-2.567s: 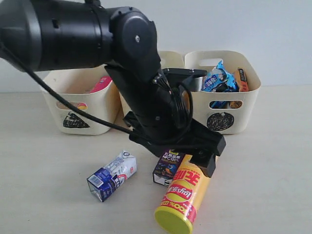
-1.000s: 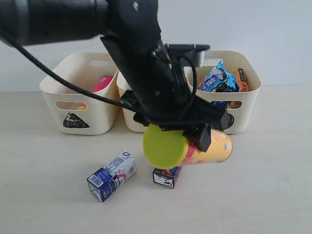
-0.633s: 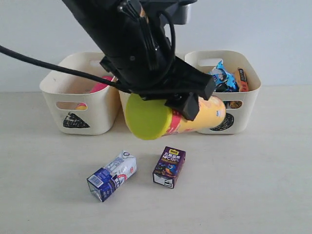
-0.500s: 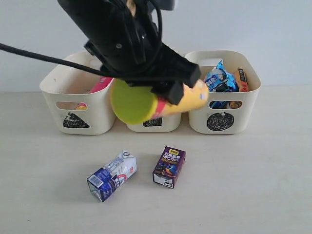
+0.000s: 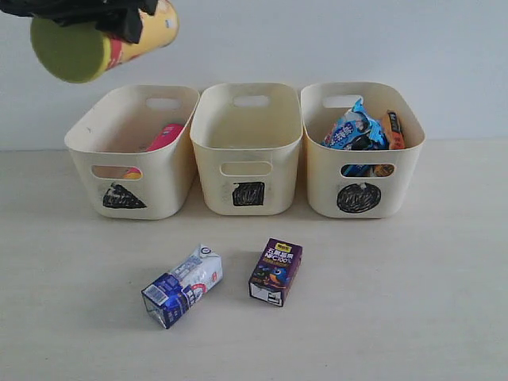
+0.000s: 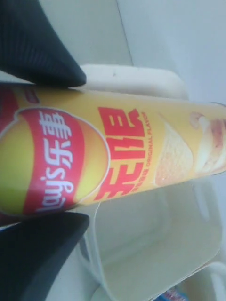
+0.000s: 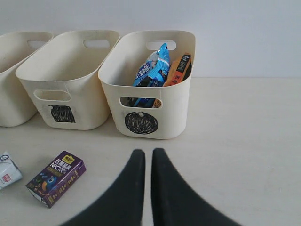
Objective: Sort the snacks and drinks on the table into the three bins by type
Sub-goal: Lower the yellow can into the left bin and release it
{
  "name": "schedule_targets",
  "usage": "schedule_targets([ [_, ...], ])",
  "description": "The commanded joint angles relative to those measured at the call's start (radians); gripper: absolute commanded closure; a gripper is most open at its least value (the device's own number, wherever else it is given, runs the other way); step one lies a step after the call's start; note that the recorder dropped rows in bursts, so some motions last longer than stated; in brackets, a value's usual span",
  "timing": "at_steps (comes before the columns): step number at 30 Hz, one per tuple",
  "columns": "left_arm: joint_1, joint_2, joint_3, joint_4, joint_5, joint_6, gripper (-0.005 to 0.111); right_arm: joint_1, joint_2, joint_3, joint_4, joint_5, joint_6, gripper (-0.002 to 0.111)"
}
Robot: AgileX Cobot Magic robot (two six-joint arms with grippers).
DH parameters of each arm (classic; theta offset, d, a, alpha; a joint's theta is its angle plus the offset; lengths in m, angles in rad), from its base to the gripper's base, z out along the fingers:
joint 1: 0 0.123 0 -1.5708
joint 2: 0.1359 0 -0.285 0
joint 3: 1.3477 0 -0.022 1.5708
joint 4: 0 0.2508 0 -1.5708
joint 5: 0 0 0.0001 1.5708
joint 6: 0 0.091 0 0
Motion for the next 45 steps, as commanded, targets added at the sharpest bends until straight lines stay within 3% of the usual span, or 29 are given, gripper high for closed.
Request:
schedule_targets([
  [1, 0.095, 0.024, 0.001, 0.009, -0.107, -0.014, 0.102, 0.001, -0.004, 0.002, -0.004, -0.008, 0.003, 0.107],
  [12, 0.25, 0.203, 0.001, 0.009, -0.389, -0.017, 0.102, 0.001, -0.004, 0.002, -0.004, -0.006, 0.003, 0.107],
  [26, 0.319, 0.413, 0.001, 0.009, -0.658, -0.017, 0.102, 0.001, -0.004, 0.002, -0.004, -0.006, 0.003, 0.107],
  [38, 0.319, 0.478, 0.001, -0.009, -0.617, -0.017, 0.102, 0.001, -0.004, 0.002, -0.004, -0.006, 0.003, 0.107],
  [41, 0.319, 0.478, 0.001, -0.009, -0.591, -0.017, 0.094, 0.001, -0.004, 0.002, -0.004, -0.006, 0.003, 0.107],
  [45, 0.319, 0.478, 0.001, -0.022, -0.578, -0.017, 0.068, 0.001, -0.004, 0.002, -0.004, -0.006, 0.003, 0.107],
])
